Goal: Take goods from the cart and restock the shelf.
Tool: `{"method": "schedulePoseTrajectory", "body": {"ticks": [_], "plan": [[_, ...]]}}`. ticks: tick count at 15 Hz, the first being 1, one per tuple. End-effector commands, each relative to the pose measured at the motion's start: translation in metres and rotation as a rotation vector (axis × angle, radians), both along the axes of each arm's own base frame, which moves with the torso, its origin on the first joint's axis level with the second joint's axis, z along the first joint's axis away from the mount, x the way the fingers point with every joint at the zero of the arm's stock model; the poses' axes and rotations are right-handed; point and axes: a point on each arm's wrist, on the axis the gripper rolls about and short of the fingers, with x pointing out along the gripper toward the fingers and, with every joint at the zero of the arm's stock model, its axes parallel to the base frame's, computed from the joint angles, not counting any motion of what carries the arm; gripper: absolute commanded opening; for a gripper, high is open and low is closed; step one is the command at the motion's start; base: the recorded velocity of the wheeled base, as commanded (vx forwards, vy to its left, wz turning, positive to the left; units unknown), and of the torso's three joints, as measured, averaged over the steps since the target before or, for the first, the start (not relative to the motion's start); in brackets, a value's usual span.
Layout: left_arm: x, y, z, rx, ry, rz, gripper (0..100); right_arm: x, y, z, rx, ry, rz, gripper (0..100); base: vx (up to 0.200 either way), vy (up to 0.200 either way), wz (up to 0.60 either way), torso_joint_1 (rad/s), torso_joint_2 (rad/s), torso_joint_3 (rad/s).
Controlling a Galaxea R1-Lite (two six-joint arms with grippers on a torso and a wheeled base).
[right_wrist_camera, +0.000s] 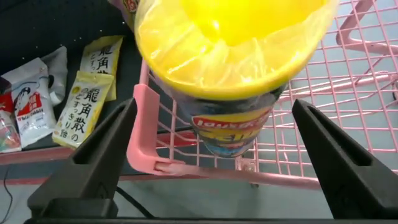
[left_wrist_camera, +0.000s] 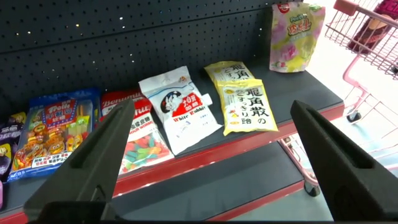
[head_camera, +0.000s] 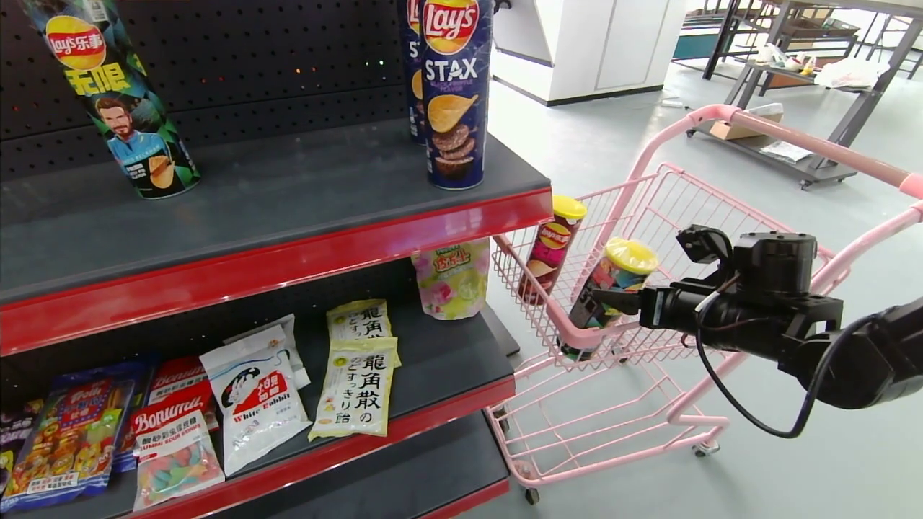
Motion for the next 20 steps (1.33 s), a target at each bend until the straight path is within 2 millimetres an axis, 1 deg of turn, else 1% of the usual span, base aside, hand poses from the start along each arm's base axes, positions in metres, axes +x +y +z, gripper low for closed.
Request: {"method": "schedulePoseTrajectory", "body": {"ticks": [1, 2, 6, 9, 11, 12, 16, 17, 18, 20], "plan": [[0.000, 0.000, 0.000, 0.000, 0.002, 0.001, 100, 0.008, 0.002, -0.007, -0.002, 0.014, 0.002, 100, 0.000, 0.000, 0.00, 0.000, 0.00, 0.000], [0.000, 0.000, 0.000, 0.000, 0.002, 0.001, 100, 0.015, 0.003, -0.010, -0.002, 0.011, -0.001, 100, 0.000, 0.000, 0.00, 0.000, 0.00, 0.000], [0.000, 0.000, 0.000, 0.000, 0.001, 0.001, 100, 0.032, 0.005, -0.008, 0.004, -0.024, -0.001, 100, 0.000, 0.000, 0.00, 0.000, 0.00, 0.000], [0.000, 0.000, 0.000, 0.000, 0.002, 0.003, 100, 0.037, 0.007, -0.011, 0.004, -0.027, -0.001, 100, 0.000, 0.000, 0.00, 0.000, 0.00, 0.000], [0.000, 0.000, 0.000, 0.000, 0.001, 0.003, 100, 0.039, 0.007, -0.017, 0.007, -0.010, -0.006, 100, 0.000, 0.000, 0.00, 0.000, 0.00, 0.000], [0.000, 0.000, 0.000, 0.000, 0.002, 0.003, 100, 0.038, 0.007, -0.017, 0.012, -0.013, -0.008, 0, 0.000, 0.000, 0.00, 0.000, 0.00, 0.000], [0.000, 0.000, 0.000, 0.000, 0.001, 0.003, 100, 0.037, 0.010, -0.015, 0.027, -0.018, -0.005, 0, 0.000, 0.000, 0.00, 0.000, 0.00, 0.000], [0.000, 0.000, 0.000, 0.000, 0.002, 0.003, 100, 0.036, 0.009, -0.009, 0.029, -0.048, -0.006, 0, 0.000, 0.000, 0.00, 0.000, 0.00, 0.000], [0.000, 0.000, 0.000, 0.000, 0.001, 0.003, 100, 0.032, 0.008, 0.004, 0.035, -0.098, -0.006, 0, 0.000, 0.000, 0.00, 0.000, 0.00, 0.000], [0.000, 0.000, 0.000, 0.000, 0.001, 0.003, 100, 0.024, 0.000, 0.035, 0.012, -0.206, -0.012, 0, 0.000, 0.000, 0.00, 0.000, 0.00, 0.000]]}}
